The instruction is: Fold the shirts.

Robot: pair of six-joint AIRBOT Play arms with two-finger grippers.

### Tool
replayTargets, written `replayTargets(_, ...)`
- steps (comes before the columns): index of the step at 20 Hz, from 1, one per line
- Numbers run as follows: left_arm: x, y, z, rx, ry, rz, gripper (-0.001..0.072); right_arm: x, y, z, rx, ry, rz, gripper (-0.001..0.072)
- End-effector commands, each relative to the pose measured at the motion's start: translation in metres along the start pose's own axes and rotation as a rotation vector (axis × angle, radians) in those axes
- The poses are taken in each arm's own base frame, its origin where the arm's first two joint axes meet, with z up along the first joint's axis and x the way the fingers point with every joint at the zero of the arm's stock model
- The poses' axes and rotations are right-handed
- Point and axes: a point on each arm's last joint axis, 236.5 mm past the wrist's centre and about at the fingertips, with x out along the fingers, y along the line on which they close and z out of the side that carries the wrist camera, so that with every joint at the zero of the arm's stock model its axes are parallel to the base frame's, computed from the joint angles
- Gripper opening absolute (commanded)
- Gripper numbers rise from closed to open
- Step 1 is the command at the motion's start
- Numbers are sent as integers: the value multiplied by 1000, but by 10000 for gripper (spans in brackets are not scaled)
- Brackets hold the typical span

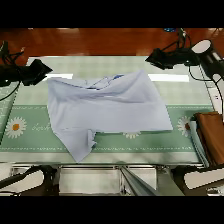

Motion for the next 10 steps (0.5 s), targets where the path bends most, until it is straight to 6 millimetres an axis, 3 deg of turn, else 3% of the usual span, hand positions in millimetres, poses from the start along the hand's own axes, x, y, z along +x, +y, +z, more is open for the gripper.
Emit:
replayTargets(1,-38,0,24,4,54,-17,511,-42,4,42,10,-48,20,412)
replayTargets(3,-87,37,31,8,67,75,510,-99,-12,51,27,-39,-3,412)
replayTargets(5,-125,85,20,-27,53,187,511,-145,-46,34,39,1,-106,412)
replayTargets(6,-133,106,2,-107,60,215,510,-161,-53,26,56,-13,-123,412)
replayTargets(7,-133,130,-31,-258,100,232,509,-169,-59,16,70,-37,-135,412)
replayTargets(9,-112,152,-108,-463,214,175,509,-173,-72,-21,120,-73,-154,412)
replayTargets(10,-99,155,-134,-526,227,130,509,-171,-78,-47,168,-84,-150,412)
